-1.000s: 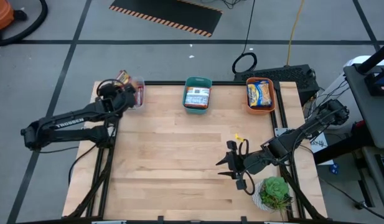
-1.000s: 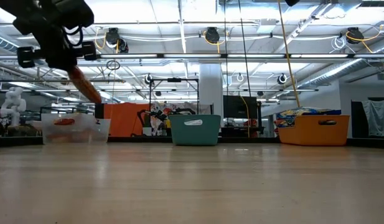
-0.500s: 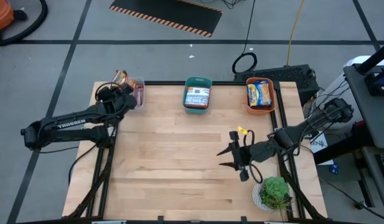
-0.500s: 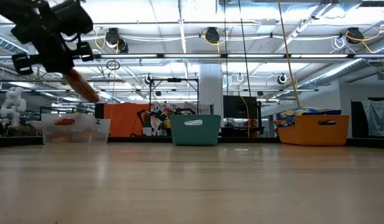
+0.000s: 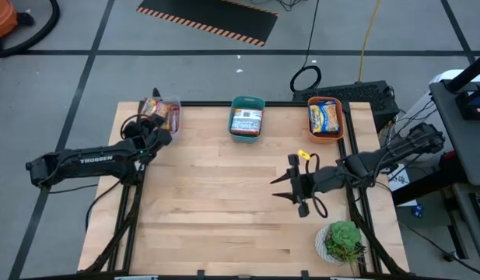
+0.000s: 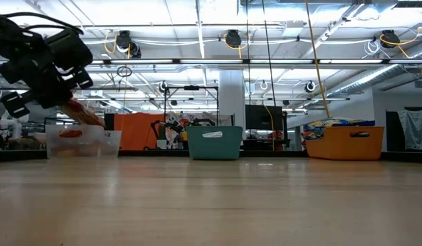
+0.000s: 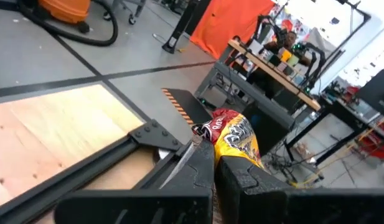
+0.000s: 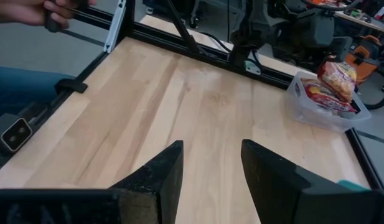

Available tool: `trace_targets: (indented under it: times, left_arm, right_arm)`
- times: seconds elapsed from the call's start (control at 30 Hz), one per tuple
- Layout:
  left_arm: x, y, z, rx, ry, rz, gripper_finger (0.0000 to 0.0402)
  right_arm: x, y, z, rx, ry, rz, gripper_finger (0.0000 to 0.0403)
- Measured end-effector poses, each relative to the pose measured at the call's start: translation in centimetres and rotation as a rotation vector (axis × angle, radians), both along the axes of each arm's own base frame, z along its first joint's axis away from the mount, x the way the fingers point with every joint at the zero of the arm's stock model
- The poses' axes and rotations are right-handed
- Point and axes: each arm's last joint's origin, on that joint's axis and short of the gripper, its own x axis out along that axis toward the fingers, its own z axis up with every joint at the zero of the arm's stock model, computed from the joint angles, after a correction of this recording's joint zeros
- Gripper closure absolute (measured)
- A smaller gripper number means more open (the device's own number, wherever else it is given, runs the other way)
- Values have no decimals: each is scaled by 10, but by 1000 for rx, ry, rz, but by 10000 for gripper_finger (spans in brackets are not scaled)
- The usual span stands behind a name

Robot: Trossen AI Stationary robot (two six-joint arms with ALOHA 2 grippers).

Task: Sort Maruchan noodles
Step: Put the red noodle pack into the transparent bin, then return to Home Position

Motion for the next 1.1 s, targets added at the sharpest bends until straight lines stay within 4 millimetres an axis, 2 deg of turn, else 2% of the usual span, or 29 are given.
trace_targets:
  times: [0.13,0.37,0.5,0.8,0.93,1.1]
  left_arm:
    - [2,1,0,-39,33,-45,387]
    - [6,1,-1,-130,77,-160,296]
    - [8,0,-2,-167,105,-217,269]
    - [15,-10,3,-176,224,-352,263]
    - [19,-18,18,-150,325,-465,263]
    - [24,-27,49,-94,504,-629,263]
  right_arm:
    - [1,-2,0,0,0,-8,245]
    - [1,-2,0,0,0,-7,245]
    - [1,-2,0,0,0,-7,245]
    - [1,-2,0,14,2,-13,245]
    - [1,-2,0,22,6,-18,245]
    - [1,-2,0,21,6,-17,245]
